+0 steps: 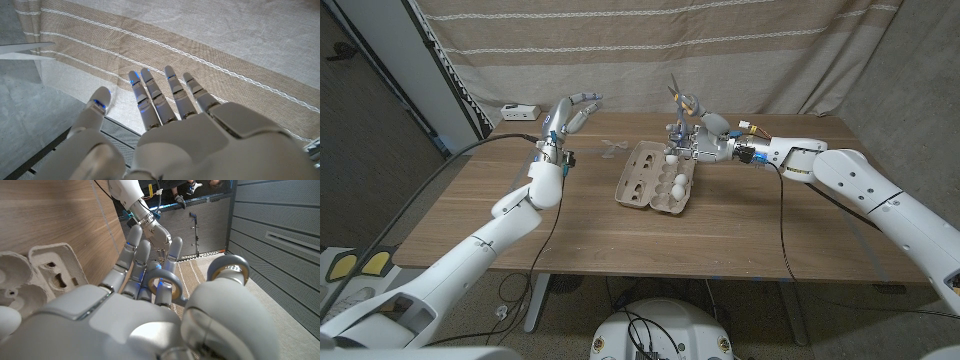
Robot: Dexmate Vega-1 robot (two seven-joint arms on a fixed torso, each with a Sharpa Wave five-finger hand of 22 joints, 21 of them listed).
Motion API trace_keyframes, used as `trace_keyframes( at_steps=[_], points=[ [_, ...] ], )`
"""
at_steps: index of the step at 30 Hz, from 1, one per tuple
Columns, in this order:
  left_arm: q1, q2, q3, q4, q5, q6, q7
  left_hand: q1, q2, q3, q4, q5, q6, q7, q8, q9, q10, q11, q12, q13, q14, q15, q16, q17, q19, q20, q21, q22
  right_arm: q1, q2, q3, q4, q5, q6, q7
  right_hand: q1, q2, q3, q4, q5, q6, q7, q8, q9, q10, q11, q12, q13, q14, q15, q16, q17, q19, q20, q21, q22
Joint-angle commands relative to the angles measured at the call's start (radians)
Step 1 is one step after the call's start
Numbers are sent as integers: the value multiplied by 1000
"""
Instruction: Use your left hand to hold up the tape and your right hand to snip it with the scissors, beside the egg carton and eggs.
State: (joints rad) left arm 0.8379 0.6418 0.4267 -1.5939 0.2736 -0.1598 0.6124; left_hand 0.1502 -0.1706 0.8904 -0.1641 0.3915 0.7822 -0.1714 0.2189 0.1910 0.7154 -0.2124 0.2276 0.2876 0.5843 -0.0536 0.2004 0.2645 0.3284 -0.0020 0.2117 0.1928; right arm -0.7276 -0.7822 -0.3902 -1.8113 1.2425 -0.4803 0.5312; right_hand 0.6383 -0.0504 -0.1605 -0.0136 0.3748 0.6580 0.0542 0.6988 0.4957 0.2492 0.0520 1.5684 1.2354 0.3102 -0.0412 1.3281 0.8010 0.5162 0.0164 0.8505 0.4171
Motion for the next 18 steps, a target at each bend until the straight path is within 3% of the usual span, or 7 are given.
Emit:
trace_keyframes(
  at_steps=[1,6,11,18],
  points=[
    [-59,3,32,26,70,-6,19,-4,-3,7,-3,-1,0,6,0,1,8,0,-5,0,-7,-156,4,1,1,4,6,3,3,4,-12,12,-8,0,15,13,9,-3,-7,9,-116,118,-9,-6,1,-4,5,3,1,-9,10,-3,8,2,0,-4],
    [-92,18,53,54,85,-24,-16,-4,-3,8,-4,-1,-9,2,-4,1,7,0,-5,-1,-8,-156,3,-1,1,3,7,3,-5,2,-6,9,-5,3,11,20,13,-2,-11,12,-118,118,-19,-16,3,-5,5,3,-1,-12,11,-9,9,-1,0,-10],
    [-108,31,71,75,77,-30,-66,4,1,19,-8,-2,-94,-28,-30,3,-42,0,-21,-4,-70,-159,-14,-16,-14,5,2,2,-11,-4,-1,9,-2,3,12,26,18,0,-13,14,-115,117,-25,-23,1,-5,5,3,0,-12,14,-12,11,-1,0,-15],
    [-102,49,80,66,87,1,-92,18,-5,28,-13,0,-156,-39,-37,4,-70,0,-24,-5,-94,-158,-12,-27,-19,7,1,1,-7,-7,-2,11,-7,3,15,33,25,1,-16,17,-110,115,-35,-35,1,-5,5,3,0,-15,18,-20,12,-5,1,-24]
  ],
)
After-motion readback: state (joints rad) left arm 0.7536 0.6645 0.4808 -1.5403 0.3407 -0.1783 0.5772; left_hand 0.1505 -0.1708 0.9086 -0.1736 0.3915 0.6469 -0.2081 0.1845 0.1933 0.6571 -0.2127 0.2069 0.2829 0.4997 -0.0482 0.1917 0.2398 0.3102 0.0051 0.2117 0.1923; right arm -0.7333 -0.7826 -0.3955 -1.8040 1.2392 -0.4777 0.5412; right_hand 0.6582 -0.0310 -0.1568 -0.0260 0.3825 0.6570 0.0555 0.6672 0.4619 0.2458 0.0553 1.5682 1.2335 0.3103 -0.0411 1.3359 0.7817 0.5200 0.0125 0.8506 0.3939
